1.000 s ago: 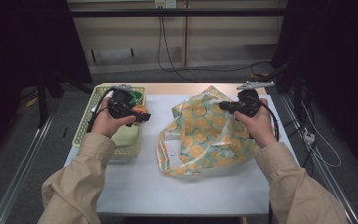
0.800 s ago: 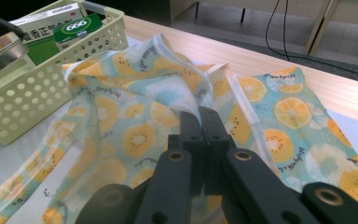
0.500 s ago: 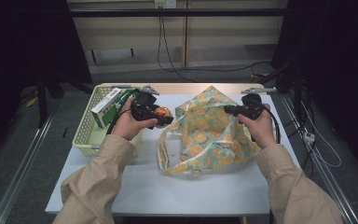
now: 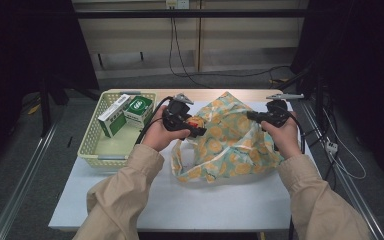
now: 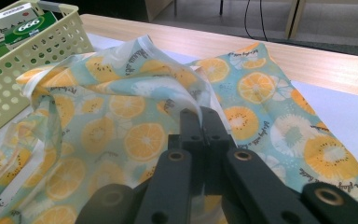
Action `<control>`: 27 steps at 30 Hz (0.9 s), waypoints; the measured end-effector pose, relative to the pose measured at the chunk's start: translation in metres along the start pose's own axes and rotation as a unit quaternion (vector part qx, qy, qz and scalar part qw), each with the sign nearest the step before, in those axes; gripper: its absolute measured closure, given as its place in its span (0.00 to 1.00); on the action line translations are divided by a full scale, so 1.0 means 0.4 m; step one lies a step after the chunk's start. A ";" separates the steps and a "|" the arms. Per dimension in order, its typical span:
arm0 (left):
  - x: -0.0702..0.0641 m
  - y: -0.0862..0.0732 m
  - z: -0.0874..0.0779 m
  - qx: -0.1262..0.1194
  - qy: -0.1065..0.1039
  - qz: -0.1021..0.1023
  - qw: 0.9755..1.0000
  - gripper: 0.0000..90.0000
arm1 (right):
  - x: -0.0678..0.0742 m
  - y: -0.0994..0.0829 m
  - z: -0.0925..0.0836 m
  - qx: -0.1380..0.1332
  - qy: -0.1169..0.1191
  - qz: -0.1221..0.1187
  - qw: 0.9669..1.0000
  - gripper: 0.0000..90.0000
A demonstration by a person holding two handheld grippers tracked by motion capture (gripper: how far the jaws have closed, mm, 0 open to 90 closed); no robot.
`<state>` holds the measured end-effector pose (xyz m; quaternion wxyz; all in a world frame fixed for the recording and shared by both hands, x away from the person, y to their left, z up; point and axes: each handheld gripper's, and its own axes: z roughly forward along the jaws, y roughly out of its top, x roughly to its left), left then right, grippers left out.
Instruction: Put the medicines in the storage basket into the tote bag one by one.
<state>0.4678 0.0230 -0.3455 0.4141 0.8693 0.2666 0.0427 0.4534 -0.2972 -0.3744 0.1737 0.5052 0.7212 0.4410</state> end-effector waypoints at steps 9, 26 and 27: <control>-0.013 0.006 0.040 0.006 -0.006 0.009 1.000 0.23 | 0.008 0.002 0.001 0.002 0.004 -0.006 1.000 1.00; -0.036 0.010 0.110 0.012 -0.017 0.018 1.000 0.23 | 0.017 0.000 0.002 0.004 0.012 -0.010 1.000 1.00; -0.037 0.009 0.116 0.012 -0.017 0.017 1.000 0.23 | 0.017 0.000 0.002 0.004 0.012 -0.010 1.000 1.00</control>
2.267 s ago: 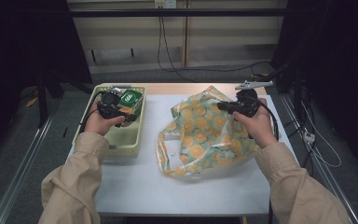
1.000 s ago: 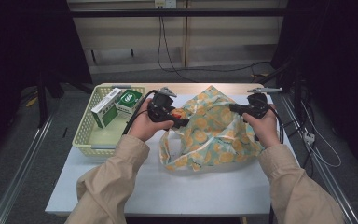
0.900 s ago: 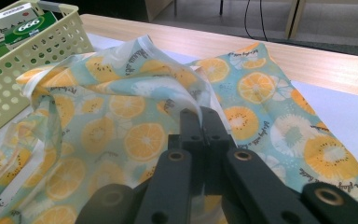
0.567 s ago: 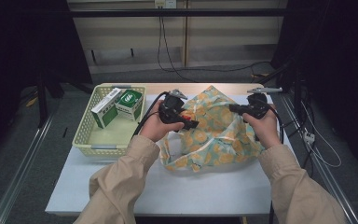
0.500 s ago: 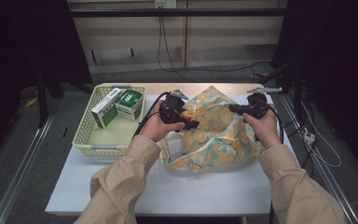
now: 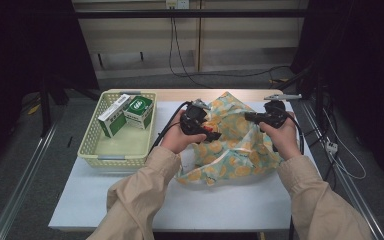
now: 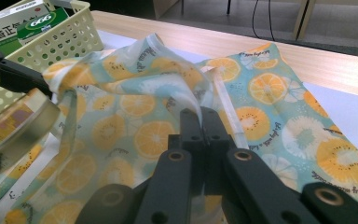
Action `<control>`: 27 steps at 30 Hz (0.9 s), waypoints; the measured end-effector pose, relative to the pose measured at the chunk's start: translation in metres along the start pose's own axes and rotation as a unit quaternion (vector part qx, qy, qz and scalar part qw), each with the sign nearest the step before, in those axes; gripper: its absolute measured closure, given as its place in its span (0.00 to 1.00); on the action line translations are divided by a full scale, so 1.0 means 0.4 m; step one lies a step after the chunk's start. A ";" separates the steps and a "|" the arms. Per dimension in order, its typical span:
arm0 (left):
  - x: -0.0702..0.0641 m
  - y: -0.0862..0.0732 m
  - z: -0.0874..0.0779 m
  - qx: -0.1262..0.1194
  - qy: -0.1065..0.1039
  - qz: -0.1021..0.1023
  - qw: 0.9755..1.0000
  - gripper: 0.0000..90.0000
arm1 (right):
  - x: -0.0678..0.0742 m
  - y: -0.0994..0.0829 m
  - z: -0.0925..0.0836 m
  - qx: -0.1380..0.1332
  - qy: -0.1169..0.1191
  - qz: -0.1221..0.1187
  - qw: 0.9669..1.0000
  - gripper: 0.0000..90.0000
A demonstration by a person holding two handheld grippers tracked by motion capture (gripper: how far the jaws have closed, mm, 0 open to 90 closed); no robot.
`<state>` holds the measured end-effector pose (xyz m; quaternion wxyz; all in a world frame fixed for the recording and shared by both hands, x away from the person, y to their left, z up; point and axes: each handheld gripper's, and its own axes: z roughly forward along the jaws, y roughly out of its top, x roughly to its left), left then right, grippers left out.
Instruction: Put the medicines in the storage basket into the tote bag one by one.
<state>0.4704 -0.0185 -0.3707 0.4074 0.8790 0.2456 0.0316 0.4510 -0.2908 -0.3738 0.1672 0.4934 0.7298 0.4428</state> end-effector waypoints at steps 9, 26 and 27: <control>-0.003 0.003 0.046 0.006 0.004 0.012 1.000 0.23 | -0.002 -0.001 0.002 0.000 0.000 0.002 1.000 1.00; -0.045 0.037 0.038 0.004 -0.006 0.041 0.999 0.23 | 0.003 -0.003 0.014 0.002 0.007 0.000 1.000 1.00; -0.048 0.037 0.044 0.005 -0.005 0.042 0.999 0.23 | 0.004 -0.002 0.013 0.001 0.007 -0.001 1.000 1.00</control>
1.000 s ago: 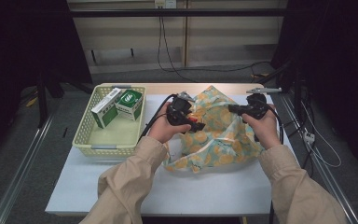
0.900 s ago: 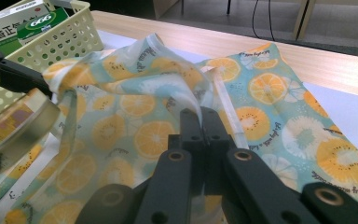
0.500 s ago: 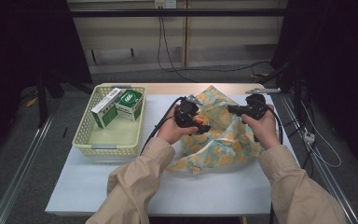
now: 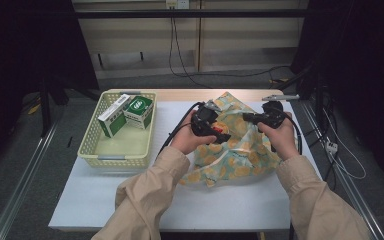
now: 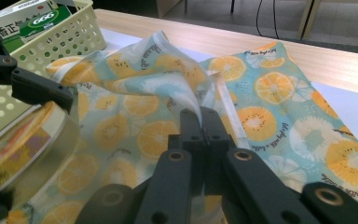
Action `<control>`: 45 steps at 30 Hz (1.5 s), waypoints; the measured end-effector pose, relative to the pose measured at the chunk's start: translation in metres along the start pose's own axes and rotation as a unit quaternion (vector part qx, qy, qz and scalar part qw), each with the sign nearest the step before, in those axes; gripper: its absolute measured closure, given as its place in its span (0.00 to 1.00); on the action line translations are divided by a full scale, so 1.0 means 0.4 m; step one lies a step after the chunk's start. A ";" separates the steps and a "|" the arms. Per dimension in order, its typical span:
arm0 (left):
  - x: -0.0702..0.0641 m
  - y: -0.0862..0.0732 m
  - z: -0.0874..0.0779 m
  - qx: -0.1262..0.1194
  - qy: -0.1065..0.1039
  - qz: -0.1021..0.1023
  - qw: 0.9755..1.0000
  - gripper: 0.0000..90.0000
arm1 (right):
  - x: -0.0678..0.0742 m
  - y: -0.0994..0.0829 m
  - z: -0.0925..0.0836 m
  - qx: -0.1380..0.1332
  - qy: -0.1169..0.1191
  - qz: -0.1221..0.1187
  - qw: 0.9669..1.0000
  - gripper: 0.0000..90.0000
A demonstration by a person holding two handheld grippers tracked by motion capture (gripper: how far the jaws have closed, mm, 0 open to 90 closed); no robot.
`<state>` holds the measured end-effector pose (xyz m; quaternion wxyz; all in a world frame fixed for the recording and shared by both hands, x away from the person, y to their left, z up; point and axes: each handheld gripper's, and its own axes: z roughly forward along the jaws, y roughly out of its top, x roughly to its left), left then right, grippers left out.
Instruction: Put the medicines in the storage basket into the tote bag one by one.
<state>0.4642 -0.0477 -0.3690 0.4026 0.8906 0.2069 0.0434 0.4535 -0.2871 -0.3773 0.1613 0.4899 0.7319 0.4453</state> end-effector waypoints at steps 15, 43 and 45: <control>0.041 -0.027 0.116 0.008 0.003 -0.031 0.999 0.23 | 0.008 0.003 -0.003 0.003 0.008 0.000 1.000 1.00; 0.087 -0.030 0.069 -0.010 0.042 -0.039 0.998 0.11 | 0.039 0.009 0.014 0.016 0.010 -0.010 1.000 1.00; 0.089 -0.036 0.040 -0.009 0.046 -0.036 0.998 0.11 | 0.042 0.009 0.015 0.017 0.010 -0.013 1.000 1.00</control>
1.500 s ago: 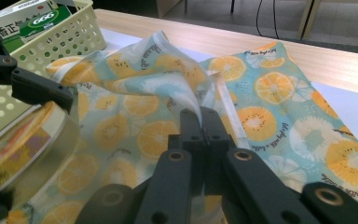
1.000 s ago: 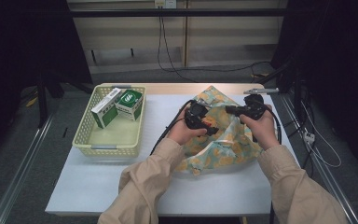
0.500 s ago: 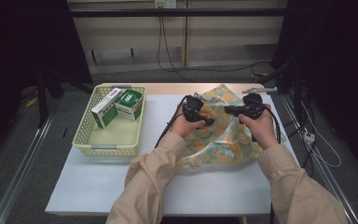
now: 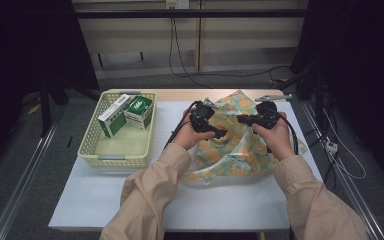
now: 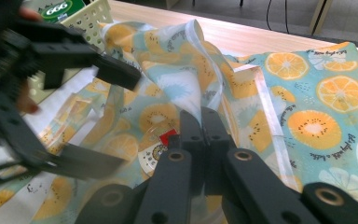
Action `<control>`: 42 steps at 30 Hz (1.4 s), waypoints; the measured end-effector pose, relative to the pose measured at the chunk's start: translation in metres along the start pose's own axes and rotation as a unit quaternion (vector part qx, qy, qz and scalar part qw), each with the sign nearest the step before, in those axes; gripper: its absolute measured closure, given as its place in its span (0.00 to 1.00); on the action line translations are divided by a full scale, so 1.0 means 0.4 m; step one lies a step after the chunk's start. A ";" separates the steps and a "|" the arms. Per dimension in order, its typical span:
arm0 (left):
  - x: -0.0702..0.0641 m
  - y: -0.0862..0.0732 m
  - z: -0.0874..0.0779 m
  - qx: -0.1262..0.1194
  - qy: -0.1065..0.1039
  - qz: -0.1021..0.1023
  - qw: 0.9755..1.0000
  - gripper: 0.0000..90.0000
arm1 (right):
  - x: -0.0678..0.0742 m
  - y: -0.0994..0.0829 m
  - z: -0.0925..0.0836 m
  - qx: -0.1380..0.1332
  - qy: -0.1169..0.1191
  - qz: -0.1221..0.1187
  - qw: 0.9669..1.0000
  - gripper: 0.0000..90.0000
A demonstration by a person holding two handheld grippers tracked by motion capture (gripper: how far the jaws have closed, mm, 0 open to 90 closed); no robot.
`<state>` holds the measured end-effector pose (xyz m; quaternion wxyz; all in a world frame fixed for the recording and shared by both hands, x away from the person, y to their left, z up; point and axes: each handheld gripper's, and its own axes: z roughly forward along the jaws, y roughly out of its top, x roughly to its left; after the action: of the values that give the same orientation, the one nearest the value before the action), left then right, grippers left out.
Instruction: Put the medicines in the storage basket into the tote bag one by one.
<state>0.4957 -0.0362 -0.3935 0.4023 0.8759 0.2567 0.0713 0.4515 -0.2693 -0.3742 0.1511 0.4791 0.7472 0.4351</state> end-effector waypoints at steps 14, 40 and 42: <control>0.048 -0.036 -0.192 -0.006 0.024 -0.008 1.000 0.12 | 0.003 -0.009 -0.008 -0.002 -0.003 0.003 1.000 1.00; 0.218 -0.140 -0.371 0.004 0.103 -0.058 0.993 0.10 | 0.002 -0.005 -0.017 -0.007 -0.008 -0.001 1.000 1.00; 0.226 -0.145 -0.373 0.004 0.100 -0.058 0.993 0.10 | 0.002 -0.005 -0.018 -0.007 -0.009 -0.001 1.000 1.00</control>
<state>0.5009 0.1409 -0.3444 0.3748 0.8494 0.3463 0.1345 0.4454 -0.2727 -0.3715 0.1614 0.4814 0.7430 0.4361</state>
